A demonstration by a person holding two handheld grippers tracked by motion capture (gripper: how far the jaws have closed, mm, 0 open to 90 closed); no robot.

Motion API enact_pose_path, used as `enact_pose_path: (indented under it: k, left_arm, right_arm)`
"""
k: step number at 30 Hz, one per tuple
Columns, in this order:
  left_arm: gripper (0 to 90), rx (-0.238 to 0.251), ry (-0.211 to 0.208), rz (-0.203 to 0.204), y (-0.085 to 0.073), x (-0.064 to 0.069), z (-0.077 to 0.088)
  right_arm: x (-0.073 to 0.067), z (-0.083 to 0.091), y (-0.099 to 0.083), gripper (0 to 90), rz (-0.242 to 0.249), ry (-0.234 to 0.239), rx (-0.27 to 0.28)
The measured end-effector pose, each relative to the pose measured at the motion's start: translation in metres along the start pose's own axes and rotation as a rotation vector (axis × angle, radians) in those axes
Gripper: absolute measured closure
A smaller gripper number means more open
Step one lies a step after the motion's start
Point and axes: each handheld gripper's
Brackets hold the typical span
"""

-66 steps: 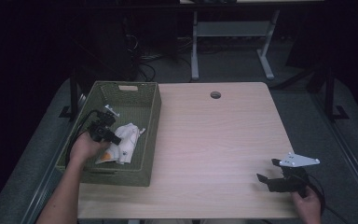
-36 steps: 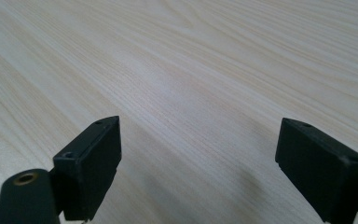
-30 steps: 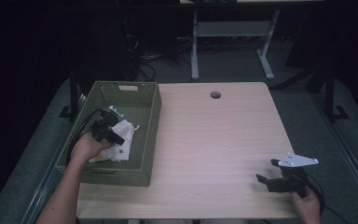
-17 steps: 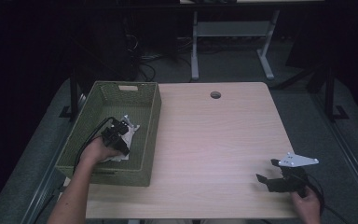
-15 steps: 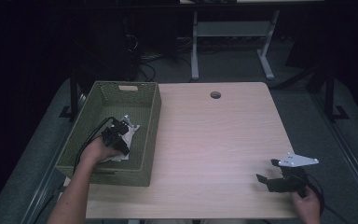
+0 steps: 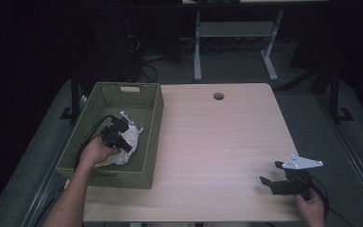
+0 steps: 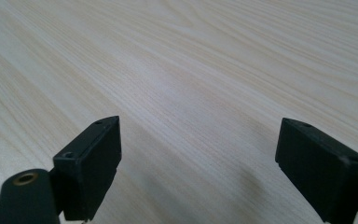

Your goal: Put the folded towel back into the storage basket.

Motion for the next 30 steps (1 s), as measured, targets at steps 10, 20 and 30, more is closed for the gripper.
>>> enact_pose_path:
  k: [10, 20, 30]
  left_arm:
    - [68.3, 0.045, 0.036, 0.068, 0.000, -0.009, 0.006]
    - [70.0, 0.061, 0.267, 0.204, -0.002, -0.050, 0.004]
    - [79.8, 0.005, 0.242, 0.216, 0.006, -0.060, -0.010]
  right_arm:
    - [-0.002, -0.001, 0.001, 13.8, 0.011, 0.003, -0.002]
    - [-0.001, -0.003, 0.001, 13.8, 0.007, 0.002, -0.010]
    - [0.000, -0.004, 0.001, 13.8, 0.008, 0.004, -0.012]
Point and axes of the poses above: each handheld gripper's, and its own axes: z roughly backward along the jaws, y roughly out of its top, x roughly to its right, and after that the axes turned 9 degrees about z, right-handed
